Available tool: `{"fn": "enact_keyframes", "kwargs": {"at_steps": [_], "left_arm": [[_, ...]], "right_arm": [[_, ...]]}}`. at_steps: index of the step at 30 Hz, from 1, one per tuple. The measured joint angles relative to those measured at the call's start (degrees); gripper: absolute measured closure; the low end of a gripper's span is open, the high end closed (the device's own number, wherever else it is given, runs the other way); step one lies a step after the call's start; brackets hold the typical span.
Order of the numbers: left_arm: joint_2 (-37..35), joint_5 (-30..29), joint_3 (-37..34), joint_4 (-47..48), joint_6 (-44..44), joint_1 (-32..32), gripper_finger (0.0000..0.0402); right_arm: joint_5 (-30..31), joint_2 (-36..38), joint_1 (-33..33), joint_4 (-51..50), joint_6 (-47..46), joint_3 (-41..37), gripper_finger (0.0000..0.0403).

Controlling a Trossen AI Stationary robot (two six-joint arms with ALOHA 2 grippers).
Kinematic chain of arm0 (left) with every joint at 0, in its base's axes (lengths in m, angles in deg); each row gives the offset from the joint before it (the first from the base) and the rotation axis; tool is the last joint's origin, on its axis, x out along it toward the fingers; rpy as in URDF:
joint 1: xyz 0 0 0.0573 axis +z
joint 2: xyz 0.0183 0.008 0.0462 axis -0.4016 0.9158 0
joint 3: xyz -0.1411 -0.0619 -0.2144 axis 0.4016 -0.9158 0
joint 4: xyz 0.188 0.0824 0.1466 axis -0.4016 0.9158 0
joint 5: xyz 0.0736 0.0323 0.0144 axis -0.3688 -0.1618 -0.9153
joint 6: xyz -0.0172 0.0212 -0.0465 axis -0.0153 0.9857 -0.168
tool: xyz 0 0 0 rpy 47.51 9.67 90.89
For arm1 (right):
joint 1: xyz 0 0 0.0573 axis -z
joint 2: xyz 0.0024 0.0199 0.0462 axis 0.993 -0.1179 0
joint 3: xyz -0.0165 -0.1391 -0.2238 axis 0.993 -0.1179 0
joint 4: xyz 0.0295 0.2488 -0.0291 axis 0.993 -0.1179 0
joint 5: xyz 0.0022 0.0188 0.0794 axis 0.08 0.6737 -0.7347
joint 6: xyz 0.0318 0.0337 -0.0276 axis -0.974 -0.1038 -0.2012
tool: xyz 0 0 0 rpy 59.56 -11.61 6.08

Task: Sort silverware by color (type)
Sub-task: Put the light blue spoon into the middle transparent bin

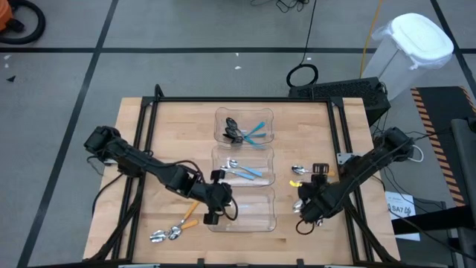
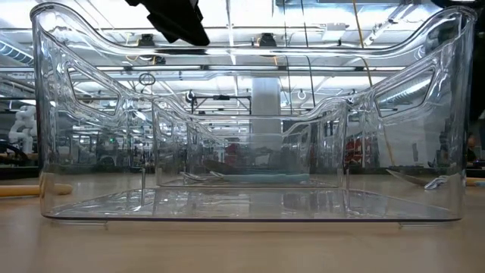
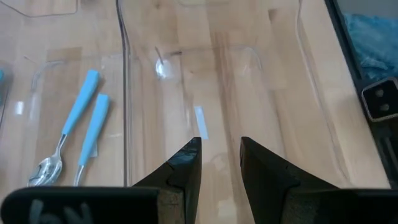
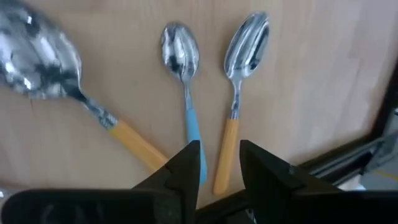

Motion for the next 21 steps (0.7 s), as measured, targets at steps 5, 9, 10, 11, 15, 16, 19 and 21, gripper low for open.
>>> {"fn": "enact_keyframes", "kwargs": {"at_steps": [5,9,10,11,15,16,19,21], "left_arm": [[0.0,0.0,0.0,-1.5,-0.1,0.0,0.0291],[0.0,0.0,0.0,-2.0,1.2,0.0,0.0291],[0.0,0.0,0.0,-2.0,1.6,0.0,0.0291],[0.0,0.0,0.0,-2.1,2.1,0.0,0.0291],[0.0,0.0,0.0,-2.1,2.7,0.3,0.0291],[0.0,0.0,0.0,-2.1,2.7,0.4,0.0291],[0.0,0.0,0.0,-2.1,2.8,0.7,0.0291],[0.0,0.0,0.0,-2.2,2.8,0.9,0.0291]], "right_arm": [[-0.8,8.6,0.9,7.5,5.3,-6.3,0.0279],[-2.1,16.1,2.9,13.4,5.5,-13.0,0.0257],[-2.9,17.7,3.6,13.9,5.2,-14.5,0.0252],[-3.0,18.9,4.1,13.9,4.9,-16.0,0.0247],[-4.5,22.1,6.2,15.4,4.7,-20.2,0.0239],[-4.5,22.4,6.7,16.5,4.7,-20.9,0.0239],[-6.0,22.4,8.4,20.1,4.7,-22.9,0.0239],[-6.4,21.5,9.6,21.4,4.5,-23.5,0.024]]}}
